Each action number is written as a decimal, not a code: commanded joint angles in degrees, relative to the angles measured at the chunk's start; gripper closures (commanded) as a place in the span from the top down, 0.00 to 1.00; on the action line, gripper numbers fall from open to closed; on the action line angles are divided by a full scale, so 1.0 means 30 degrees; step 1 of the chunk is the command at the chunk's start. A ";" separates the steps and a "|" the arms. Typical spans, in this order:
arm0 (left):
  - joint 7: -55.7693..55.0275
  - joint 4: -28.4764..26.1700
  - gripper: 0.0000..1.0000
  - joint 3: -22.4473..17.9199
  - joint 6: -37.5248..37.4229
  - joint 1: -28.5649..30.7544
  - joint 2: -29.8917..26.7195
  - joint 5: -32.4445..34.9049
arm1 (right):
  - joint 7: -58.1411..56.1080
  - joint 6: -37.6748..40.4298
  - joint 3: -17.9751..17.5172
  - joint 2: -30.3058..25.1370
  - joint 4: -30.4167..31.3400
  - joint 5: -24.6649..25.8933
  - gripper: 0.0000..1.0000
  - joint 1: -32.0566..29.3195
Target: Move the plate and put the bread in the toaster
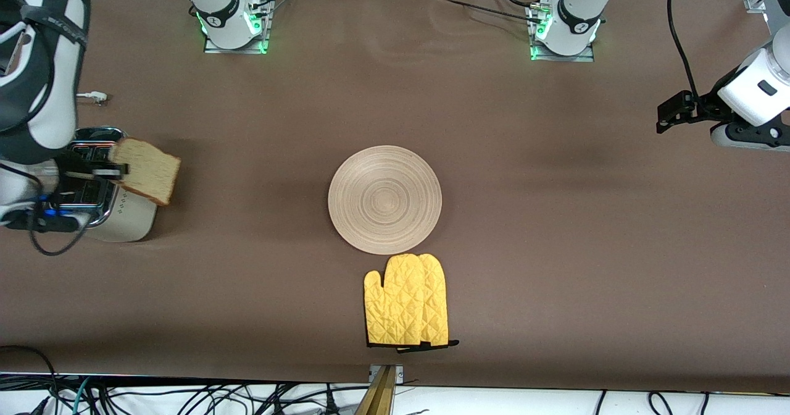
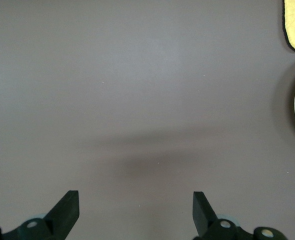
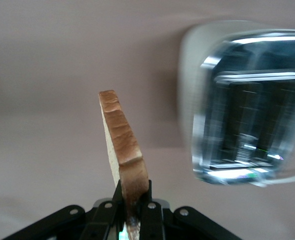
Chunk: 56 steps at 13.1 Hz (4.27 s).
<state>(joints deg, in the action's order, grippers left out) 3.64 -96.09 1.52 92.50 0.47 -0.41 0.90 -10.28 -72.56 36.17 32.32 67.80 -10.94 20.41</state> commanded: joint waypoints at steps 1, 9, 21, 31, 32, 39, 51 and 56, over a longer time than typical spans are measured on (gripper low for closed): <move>0.0017 0.0273 1.00 -0.0067 -0.0305 -0.0011 -0.0069 0.0521 | -0.1316 0.0163 0.1473 -0.0463 0.0191 0.1738 0.00 0.0199; 0.0602 0.0360 1.00 -0.0067 -0.0335 0.0604 0.0048 0.0493 | -0.3401 -0.2910 0.1947 0.1148 0.1155 0.2329 0.00 -0.0944; 0.0719 0.0448 1.00 0.0050 -0.0364 0.0546 0.0048 0.0522 | -0.3078 -0.4348 0.1684 0.2555 0.1510 -0.1038 1.00 -0.1002; 0.0719 0.0448 1.00 0.0050 -0.0364 0.0488 0.0048 0.0522 | -0.3343 -0.3793 0.1830 0.0065 0.0660 -0.3853 1.00 0.1425; 0.0719 0.0448 1.00 0.0050 -0.0364 0.0458 0.0048 0.0522 | -0.3371 -0.3793 0.1830 0.0094 0.0602 -0.3853 1.00 0.1690; 0.0719 0.0478 1.00 0.0079 -0.0334 0.0370 0.0107 0.0522 | 0.0598 -0.5804 -0.5026 -0.3204 0.1645 0.0698 1.00 -0.0491; 0.0690 0.0478 1.00 0.0079 -0.0334 0.0370 0.0078 0.0522 | 0.6765 -0.7661 -1.3493 -0.9516 0.8570 0.4174 1.00 -0.6361; 0.0690 0.0478 1.00 0.0079 -0.0334 0.0370 0.0078 0.0522 | 0.6560 -0.7573 -1.2818 -0.9076 0.8132 0.4145 1.00 -0.6569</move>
<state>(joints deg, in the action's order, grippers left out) 4.92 -95.75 1.69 92.35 1.84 -0.35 0.99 9.35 -94.95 -1.88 5.45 92.44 0.88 0.91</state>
